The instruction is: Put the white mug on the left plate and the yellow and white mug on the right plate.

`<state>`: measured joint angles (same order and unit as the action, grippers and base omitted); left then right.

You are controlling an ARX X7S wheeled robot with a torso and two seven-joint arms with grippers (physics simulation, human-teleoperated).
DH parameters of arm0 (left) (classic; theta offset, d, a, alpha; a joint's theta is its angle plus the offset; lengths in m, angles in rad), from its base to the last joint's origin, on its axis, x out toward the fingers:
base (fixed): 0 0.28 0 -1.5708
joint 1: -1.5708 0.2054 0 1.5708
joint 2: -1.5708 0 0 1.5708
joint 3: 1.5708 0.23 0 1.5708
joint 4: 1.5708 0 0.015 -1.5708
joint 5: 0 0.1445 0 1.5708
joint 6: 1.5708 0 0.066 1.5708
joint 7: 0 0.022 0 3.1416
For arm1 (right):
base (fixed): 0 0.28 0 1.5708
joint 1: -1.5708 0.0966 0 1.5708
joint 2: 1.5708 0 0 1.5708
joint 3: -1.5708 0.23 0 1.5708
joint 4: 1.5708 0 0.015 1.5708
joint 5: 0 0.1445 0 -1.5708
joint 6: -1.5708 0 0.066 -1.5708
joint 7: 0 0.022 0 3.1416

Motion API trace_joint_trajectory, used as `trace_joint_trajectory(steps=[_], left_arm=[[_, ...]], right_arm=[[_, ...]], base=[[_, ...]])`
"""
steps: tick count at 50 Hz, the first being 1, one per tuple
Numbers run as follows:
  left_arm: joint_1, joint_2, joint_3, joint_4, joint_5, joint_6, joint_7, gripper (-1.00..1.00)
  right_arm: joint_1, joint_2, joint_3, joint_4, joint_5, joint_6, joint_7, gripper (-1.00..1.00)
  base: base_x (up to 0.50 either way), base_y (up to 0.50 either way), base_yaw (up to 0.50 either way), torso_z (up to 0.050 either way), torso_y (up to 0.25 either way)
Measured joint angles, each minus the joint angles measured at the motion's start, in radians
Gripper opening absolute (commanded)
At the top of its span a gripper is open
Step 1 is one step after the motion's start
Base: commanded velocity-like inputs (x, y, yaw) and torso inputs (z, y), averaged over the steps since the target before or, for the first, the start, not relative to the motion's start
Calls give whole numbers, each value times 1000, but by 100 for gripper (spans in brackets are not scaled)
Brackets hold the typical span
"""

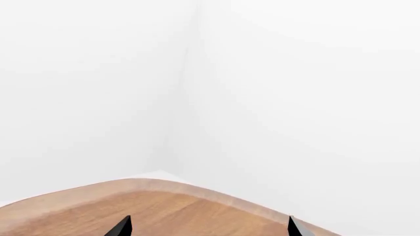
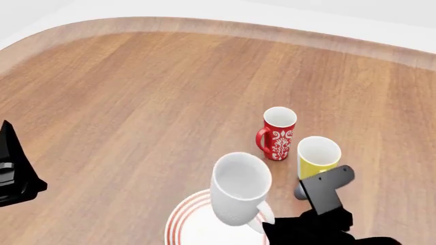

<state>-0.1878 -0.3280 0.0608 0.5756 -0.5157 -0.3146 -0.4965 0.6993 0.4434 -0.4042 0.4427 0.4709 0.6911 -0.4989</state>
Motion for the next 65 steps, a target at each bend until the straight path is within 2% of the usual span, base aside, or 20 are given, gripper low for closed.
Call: trace_joint_trajectory(steps=[45, 46, 51, 55, 65], left_arm=[[15, -16, -9, 39, -29, -10, -33, 100], [15, -16, -9, 39, -29, -10, -34, 100], [15, -18, -9, 38, -31, -9, -35, 100], [14, -18, -9, 35, -32, -7, -35, 100], [11, -17, 0, 30, -27, -5, -38, 100]], right_arm=[[208, -147, -155, 461, -128, -109, -108, -100], [209, -148, -156, 464, -129, -111, -108, 100], [207, -143, -151, 440, -124, -103, -100, 100], [175, -111, -132, 334, -102, -57, -73, 100], [-28, 43, 14, -145, 36, 116, 56, 100]], base=[[0, 0, 0, 0, 0], [0, 0, 0, 0, 0], [0, 0, 0, 0, 0], [0, 0, 0, 0, 0], [0, 0, 0, 0, 0]])
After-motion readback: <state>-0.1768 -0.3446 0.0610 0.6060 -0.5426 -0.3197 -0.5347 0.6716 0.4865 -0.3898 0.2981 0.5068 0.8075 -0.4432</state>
